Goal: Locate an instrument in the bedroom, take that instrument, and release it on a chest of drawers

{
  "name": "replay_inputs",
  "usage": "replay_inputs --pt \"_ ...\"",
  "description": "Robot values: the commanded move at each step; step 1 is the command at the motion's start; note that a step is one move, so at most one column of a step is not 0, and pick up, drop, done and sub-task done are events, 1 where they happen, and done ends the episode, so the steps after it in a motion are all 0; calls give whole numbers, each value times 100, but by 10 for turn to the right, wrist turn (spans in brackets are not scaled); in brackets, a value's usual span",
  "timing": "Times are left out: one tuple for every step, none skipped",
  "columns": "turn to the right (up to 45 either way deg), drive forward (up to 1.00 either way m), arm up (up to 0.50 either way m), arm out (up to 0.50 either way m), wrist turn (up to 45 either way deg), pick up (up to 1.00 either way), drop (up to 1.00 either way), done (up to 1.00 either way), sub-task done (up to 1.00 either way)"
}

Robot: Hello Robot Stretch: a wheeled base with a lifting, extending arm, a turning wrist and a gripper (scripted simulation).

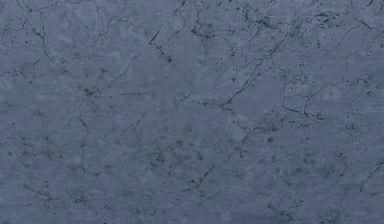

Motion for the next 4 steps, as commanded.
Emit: replay_inputs --pt "0 0 0 0 -270 0 0 0 0" --pt "0 0 -8 0 0 0 0 0 0" --pt "0 0 -32 0 0 0 0 0 0" --pt "0 0 0 0 0 0 100 0 0"
